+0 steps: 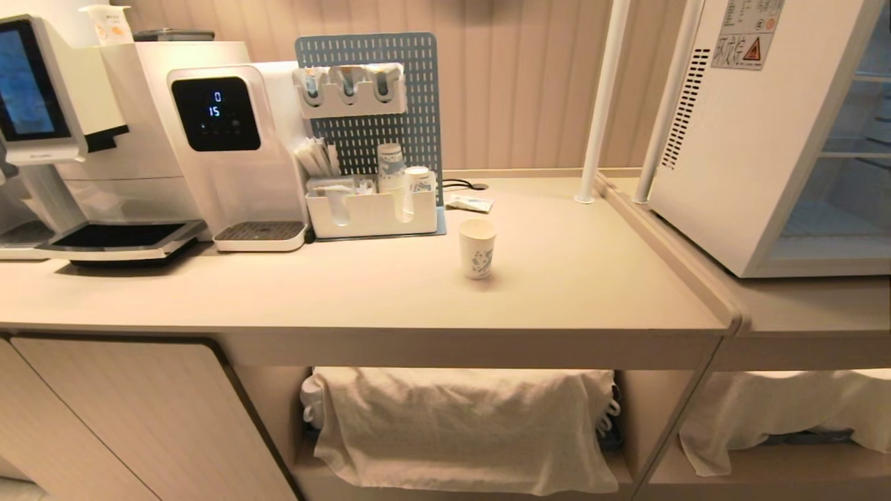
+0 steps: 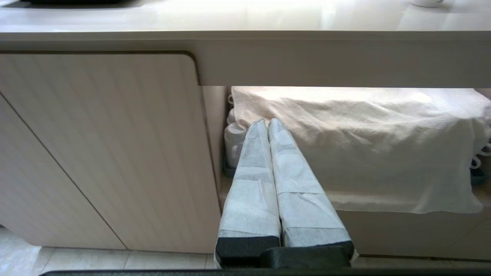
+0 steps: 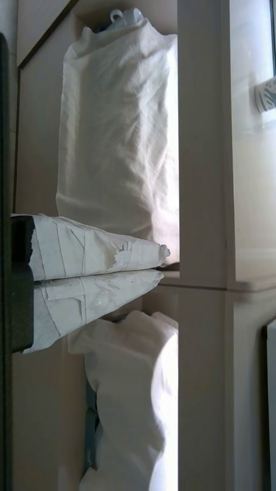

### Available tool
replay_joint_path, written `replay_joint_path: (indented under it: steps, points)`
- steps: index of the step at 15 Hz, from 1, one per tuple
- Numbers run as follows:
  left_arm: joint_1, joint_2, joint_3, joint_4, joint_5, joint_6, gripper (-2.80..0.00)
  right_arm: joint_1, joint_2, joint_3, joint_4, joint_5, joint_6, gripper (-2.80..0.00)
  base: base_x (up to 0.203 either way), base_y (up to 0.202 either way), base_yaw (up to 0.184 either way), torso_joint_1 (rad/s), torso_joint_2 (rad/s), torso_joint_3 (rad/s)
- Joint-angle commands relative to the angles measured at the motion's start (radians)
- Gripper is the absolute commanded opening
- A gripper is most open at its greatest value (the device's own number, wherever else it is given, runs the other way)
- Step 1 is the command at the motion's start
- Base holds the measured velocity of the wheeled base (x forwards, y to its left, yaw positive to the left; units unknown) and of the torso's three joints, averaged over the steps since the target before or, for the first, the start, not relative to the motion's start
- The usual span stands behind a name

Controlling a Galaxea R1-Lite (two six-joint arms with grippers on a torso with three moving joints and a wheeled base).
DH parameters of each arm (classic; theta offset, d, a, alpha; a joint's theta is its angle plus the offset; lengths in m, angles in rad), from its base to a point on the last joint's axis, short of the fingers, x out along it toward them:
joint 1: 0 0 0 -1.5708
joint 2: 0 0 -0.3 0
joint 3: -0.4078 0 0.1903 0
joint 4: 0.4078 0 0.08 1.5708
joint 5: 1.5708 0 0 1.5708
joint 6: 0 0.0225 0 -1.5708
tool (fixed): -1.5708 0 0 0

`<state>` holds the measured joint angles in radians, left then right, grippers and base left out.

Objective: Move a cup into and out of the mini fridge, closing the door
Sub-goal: Close the freezer door

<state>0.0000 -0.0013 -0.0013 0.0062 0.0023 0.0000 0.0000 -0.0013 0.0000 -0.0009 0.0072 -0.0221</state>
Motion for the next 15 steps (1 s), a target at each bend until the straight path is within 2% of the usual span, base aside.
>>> replay_joint_path:
  steps: [1, 15]
  points:
    - [0.0, 0.001, 0.0, 0.0, 0.001, 0.0, -2.8, 0.0, 0.001, 0.0, -0.001, 0.002, -0.001, -2.8, 0.0, -0.193, 0.0, 0.007, 0.01, 0.002]
    - [0.0, 0.001, 0.0, 0.001, -0.005, 0.02, -2.8, 0.0, 0.001, 0.0, -0.001, 0.002, -0.002, -2.8, 0.0, -0.195, 0.0, 0.002, 0.0, 0.003]
